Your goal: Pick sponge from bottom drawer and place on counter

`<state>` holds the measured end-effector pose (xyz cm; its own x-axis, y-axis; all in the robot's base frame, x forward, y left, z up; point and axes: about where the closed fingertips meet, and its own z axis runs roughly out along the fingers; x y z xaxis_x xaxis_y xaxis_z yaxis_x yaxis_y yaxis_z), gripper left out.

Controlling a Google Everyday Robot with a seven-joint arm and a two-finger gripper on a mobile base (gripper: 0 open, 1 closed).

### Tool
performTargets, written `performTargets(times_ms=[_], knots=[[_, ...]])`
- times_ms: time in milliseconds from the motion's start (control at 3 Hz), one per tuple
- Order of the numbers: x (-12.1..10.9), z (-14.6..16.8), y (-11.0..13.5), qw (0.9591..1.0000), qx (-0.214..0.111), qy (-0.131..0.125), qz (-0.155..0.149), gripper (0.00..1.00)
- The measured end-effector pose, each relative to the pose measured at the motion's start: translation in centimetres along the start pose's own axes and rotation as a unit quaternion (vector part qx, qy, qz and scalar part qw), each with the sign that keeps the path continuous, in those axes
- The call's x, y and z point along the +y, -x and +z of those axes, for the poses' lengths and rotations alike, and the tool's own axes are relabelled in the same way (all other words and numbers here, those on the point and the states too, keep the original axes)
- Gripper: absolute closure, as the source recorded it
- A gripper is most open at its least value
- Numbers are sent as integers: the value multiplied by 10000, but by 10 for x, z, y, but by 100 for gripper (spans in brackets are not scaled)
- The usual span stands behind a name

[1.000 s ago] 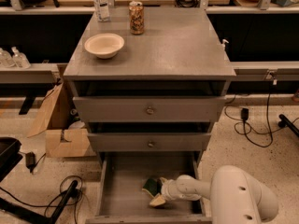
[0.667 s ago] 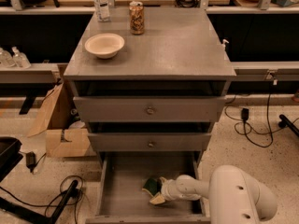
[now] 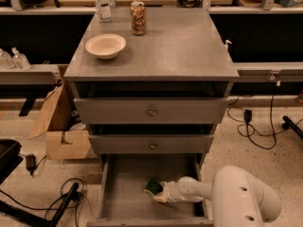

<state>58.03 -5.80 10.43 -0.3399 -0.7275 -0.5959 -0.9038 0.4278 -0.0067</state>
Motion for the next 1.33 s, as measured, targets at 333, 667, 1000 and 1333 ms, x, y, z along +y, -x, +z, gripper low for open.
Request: performTargets(times_ms=[333, 667, 1000, 1333], knots=[[4, -31, 12, 9999, -85, -41, -102, 100], [12, -121, 40, 9990, -398, -87, -193, 100], [52, -219, 60, 9975, -605, 326, -183, 100], [34, -324, 99, 9960, -773, 295, -343, 100]])
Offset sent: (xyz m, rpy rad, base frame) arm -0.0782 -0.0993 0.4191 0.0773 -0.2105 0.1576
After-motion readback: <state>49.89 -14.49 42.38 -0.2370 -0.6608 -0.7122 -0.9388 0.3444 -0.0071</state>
